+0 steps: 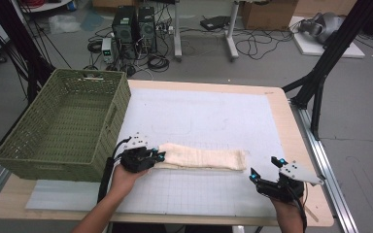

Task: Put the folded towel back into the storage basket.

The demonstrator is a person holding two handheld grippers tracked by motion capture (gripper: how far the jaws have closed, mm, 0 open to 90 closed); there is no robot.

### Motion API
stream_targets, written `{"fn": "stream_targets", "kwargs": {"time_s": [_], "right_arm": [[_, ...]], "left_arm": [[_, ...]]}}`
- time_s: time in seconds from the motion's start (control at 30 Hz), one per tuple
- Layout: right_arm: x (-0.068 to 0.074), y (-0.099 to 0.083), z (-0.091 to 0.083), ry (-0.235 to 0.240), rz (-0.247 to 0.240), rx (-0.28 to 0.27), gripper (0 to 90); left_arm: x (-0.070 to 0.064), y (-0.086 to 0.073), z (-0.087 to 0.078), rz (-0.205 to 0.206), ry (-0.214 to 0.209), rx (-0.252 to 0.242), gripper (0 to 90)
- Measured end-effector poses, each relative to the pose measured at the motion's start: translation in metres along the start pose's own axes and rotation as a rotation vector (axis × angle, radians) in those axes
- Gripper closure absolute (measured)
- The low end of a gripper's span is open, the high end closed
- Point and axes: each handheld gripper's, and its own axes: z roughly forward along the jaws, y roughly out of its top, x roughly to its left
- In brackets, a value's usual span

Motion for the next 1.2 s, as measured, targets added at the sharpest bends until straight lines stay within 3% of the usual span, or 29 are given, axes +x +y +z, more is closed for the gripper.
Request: {"fn": "stream_targets", "kwargs": {"time_s": [0.3,0.6,0.8,1.0,1.2], "right_arm": [[0.009,0.005,0.007,0.025,-0.023,0.003,15.6],[0.016,0.013,0.025,0.039,-0.023,0.023,15.6],[0.013,0.02,0.048,0.042,0.009,0.054,15.6],[0.015,0.021,0.075,0.04,0.03,0.122,15.9],[0.013,0.01,0.085,0.042,0.04,0.19,20.5]], "left_arm": [[-0.001,-0.004,-0.006,0.049,-0.017,-0.042,80.4],[0.0,-0.004,-0.007,0.042,-0.017,-0.054,79.6],[0.0,-0.004,-0.009,0.051,-0.021,-0.056,79.7],[-0.001,-0.004,-0.01,0.054,-0.026,-0.064,79.3],[-0.001,-0.005,-0.01,0.056,-0.026,-0.066,79.1]]}}
